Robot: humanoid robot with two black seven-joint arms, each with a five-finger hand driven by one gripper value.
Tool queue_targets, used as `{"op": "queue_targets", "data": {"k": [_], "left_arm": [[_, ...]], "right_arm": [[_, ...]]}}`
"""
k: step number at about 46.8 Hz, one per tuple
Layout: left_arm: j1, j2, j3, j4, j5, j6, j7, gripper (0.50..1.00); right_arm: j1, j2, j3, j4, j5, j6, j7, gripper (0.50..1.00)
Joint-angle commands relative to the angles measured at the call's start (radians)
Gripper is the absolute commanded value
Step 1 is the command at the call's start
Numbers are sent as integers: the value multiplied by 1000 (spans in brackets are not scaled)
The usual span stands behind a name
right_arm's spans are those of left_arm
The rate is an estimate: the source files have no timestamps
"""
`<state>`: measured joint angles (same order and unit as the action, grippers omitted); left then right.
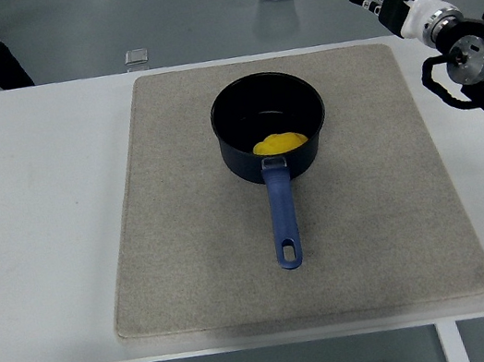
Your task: Put the potato in the blue pot
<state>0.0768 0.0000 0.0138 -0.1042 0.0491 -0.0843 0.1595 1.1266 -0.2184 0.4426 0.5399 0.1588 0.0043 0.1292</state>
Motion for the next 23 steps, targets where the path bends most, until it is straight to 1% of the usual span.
{"op": "queue_targets", "data": {"k": [1, 12, 23], "left_arm": [[0, 0, 0, 0, 0, 0, 0, 996], [1, 0, 0, -2, 0, 0, 0, 996], [6, 0, 0, 1, 0, 0, 0, 996]], "right_arm": [[-16, 1, 51, 0, 18, -10, -3, 930], [-41, 20, 194, 0, 27, -9, -5, 930], [-59, 17, 206, -1, 30, 2, -5, 930]]}}
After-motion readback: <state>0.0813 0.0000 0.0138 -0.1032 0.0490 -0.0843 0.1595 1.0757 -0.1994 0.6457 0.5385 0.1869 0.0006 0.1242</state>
